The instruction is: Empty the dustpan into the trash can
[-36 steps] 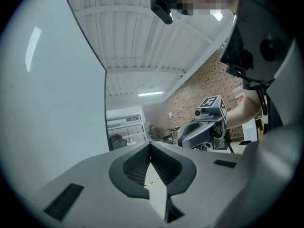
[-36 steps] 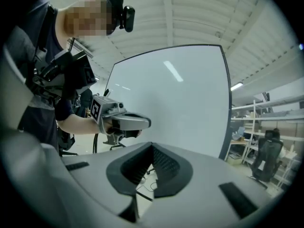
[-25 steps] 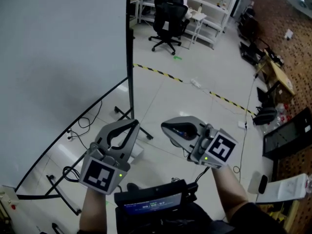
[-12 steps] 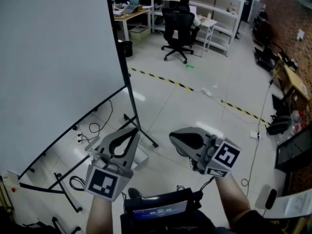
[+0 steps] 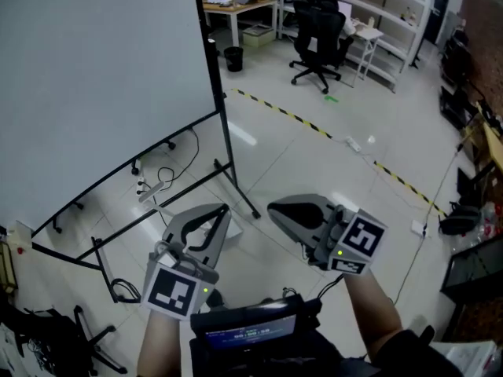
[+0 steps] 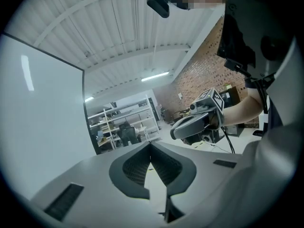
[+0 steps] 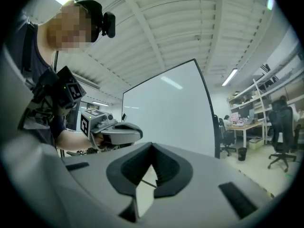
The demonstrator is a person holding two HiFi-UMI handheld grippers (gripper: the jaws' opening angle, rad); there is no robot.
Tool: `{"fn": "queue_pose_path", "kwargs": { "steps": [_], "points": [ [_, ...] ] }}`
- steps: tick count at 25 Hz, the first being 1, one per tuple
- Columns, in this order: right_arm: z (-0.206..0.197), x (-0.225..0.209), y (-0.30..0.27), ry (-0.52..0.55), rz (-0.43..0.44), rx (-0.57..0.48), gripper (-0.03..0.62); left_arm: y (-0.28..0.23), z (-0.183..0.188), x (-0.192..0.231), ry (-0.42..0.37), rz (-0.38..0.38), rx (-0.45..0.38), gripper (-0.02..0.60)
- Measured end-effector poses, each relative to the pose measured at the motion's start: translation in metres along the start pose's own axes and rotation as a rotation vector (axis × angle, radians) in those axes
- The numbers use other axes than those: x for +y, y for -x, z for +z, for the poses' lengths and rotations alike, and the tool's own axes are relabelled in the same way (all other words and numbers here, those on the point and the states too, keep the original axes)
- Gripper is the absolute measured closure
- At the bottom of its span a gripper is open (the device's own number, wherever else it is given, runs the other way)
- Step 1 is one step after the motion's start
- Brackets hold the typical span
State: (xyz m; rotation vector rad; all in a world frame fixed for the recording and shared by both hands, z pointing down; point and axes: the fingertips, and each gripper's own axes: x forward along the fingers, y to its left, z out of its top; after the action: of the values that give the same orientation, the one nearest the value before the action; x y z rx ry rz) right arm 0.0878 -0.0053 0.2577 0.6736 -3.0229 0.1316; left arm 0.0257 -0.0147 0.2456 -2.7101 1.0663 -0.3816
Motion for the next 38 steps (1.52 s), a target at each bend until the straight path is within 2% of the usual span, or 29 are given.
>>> {"fn": "queue_pose_path", "kwargs": {
  "steps": [4, 8, 13, 19, 25, 33, 38],
  "points": [
    [0.002, 0.009, -0.013, -0.016, 0.038, -0.011, 0.586, 0.012, 0.000, 0.000, -0.002, 0.012, 0.004, 0.583],
    [0.008, 0.022, -0.030, -0.023, 0.041, -0.048, 0.586, 0.042, 0.009, 0.019, 0.032, 0.050, -0.082, 0.583],
    [0.018, 0.044, -0.055, -0.009, 0.033, -0.057, 0.586, 0.081, 0.001, 0.049, -0.004, 0.085, -0.057, 0.583],
    [0.021, 0.058, -0.090, 0.027, 0.021, -0.032, 0.586, 0.125, -0.011, 0.092, 0.048, 0.132, -0.091, 0.583],
    [0.018, 0.083, -0.107, 0.039, 0.010, 0.001, 0.586, 0.152, -0.024, 0.096, 0.078, 0.114, -0.079, 0.583],
    [0.022, 0.088, -0.109, 0.011, 0.008, -0.009, 0.586, 0.148, -0.021, 0.091, 0.080, 0.078, -0.098, 0.582],
    [0.020, 0.092, -0.127, -0.034, 0.028, -0.032, 0.586, 0.147, -0.023, 0.101, 0.033, 0.062, -0.104, 0.583]
  ]
}}
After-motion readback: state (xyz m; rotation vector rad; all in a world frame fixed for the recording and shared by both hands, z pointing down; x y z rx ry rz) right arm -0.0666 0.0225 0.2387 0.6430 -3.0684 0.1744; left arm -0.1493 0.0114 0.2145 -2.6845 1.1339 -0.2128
